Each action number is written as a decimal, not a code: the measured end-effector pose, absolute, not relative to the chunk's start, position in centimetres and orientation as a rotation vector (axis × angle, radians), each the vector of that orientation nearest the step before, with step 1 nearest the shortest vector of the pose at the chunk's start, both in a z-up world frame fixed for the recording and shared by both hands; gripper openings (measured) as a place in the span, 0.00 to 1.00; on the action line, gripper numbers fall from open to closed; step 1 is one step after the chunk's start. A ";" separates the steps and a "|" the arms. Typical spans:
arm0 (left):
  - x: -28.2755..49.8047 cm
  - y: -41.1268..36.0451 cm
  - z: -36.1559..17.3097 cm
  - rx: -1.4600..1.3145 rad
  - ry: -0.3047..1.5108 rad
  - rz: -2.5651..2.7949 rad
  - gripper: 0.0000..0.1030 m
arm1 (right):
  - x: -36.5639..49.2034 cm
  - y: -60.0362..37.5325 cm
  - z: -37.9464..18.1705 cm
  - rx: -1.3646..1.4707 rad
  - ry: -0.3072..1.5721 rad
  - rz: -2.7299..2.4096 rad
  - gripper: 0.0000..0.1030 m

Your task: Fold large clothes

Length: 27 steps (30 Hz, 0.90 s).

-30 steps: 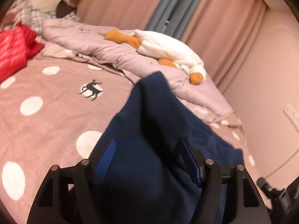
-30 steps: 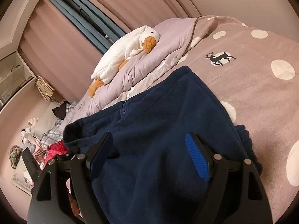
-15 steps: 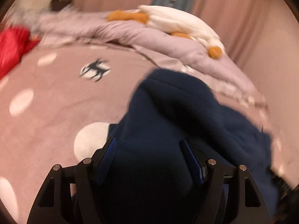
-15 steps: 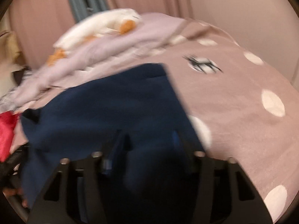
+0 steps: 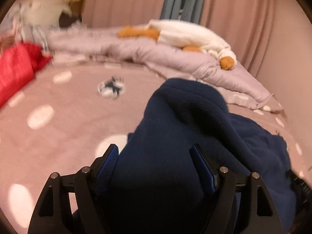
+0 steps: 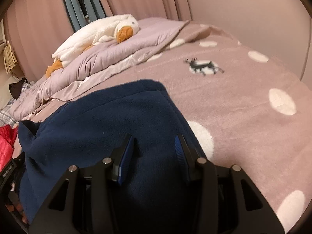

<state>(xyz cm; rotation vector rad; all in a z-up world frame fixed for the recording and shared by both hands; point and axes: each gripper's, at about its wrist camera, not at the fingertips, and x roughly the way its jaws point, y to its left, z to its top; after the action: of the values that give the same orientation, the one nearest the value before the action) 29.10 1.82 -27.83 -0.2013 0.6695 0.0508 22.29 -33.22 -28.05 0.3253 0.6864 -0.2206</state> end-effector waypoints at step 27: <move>32.9 6.4 -29.3 -0.388 0.789 0.118 0.82 | 30.8 -31.8 -25.1 0.564 0.790 0.078 0.91</move>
<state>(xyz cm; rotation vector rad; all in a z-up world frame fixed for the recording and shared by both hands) 32.94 6.38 -29.30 -0.3876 0.7886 0.1183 30.83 -31.82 -25.12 0.5641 0.7903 0.0784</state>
